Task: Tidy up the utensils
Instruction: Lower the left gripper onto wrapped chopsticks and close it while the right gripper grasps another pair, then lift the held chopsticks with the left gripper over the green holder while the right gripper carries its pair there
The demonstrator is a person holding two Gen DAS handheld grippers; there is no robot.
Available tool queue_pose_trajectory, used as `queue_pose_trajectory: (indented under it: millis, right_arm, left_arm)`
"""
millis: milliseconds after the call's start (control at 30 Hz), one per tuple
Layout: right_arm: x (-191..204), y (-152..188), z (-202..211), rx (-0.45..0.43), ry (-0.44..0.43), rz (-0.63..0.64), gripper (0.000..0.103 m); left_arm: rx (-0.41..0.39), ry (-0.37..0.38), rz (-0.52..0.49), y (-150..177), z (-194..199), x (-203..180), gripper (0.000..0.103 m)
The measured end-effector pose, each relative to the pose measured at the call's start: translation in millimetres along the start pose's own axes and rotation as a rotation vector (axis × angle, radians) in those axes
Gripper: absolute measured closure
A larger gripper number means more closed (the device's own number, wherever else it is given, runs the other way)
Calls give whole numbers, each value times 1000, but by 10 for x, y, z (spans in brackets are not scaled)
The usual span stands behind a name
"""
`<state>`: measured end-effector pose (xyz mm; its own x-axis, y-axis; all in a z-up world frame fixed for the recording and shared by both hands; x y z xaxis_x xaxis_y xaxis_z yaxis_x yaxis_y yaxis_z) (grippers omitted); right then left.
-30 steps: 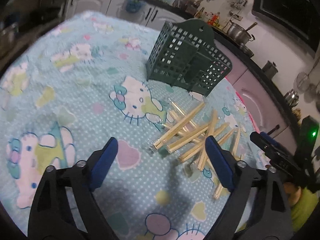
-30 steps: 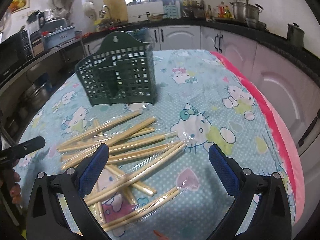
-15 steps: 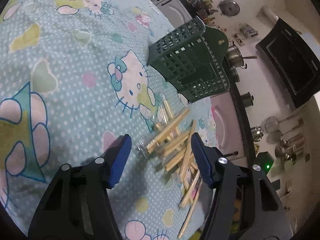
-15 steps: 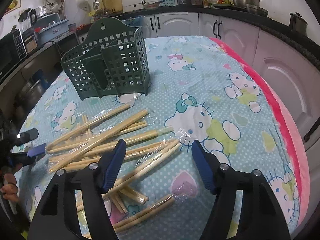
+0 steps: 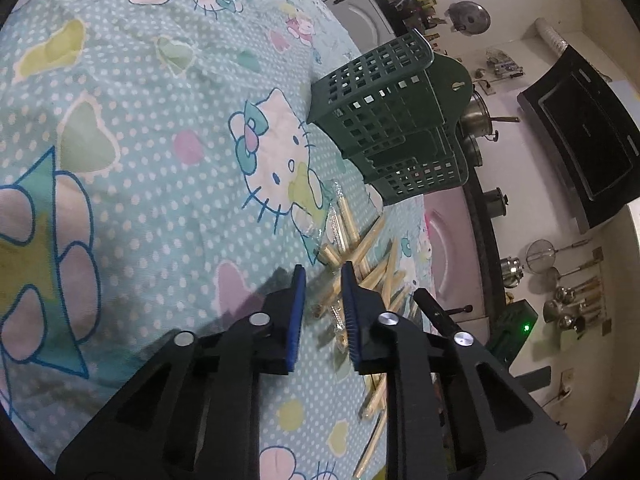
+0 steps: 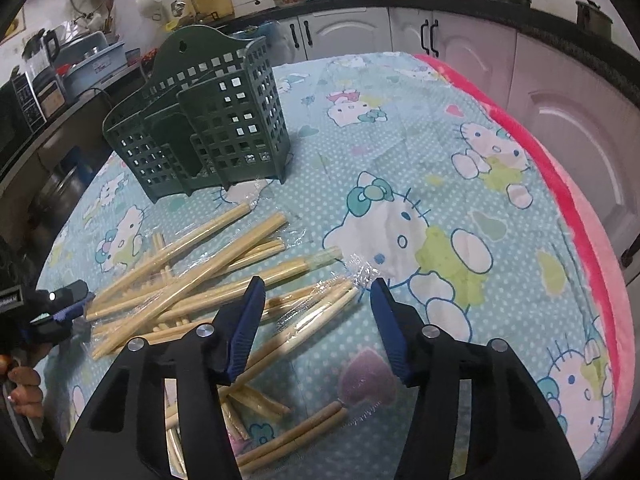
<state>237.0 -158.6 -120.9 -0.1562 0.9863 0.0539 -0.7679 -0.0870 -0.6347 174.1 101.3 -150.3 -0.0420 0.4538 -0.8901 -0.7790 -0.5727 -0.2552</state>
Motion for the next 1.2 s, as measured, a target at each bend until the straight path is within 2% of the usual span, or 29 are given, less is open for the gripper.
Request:
queue_pose_trajectory:
  millis: [367, 467, 567, 667, 867, 933, 1033, 1200]
  right_arm:
    - [-6, 15, -52, 16, -16, -9, 52]
    - [-12, 14, -69, 21, -20, -16, 54]
    - [-32, 4, -78, 27, -31, -29, 54]
    - [-42, -11, -94, 39, -47, -43, 58]
    - [-102, -43, -172, 87, -105, -124, 74]
    - [-141, -52, -200, 106, -125, -158, 87]
    - [-172, -106, -156, 102, -145, -179, 90]
    - [-146, -284, 52, 47, -164, -157, 93]
  left_arm:
    - [24, -70, -82, 62, 26, -20, 92]
    - [31, -93, -119, 74, 12, -28, 101]
    - [23, -106, -175, 56, 23, -100, 102]
    - [8, -121, -226, 9, 61, -167, 102]
    - [-42, -161, -316, -104, 190, -269, 102]
    - [-55, -170, -345, -138, 223, -326, 103]
    - [-69, -174, -386, -190, 266, -443, 103]
    - [-117, -152, -463, -335, 369, -751, 103]
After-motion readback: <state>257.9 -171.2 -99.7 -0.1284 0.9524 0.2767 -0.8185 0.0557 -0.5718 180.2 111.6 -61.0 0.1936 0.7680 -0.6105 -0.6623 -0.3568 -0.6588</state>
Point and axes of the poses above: each gripper's, at about its wrist camera, not at the fingertips, and z roughly against the way its jaws point, x to its left, y to its underside, the point moved 6 cm from there along -z, roughly the way its jaws point, and after that the axes turned 9 degrees about y, right-handed, at the moved point
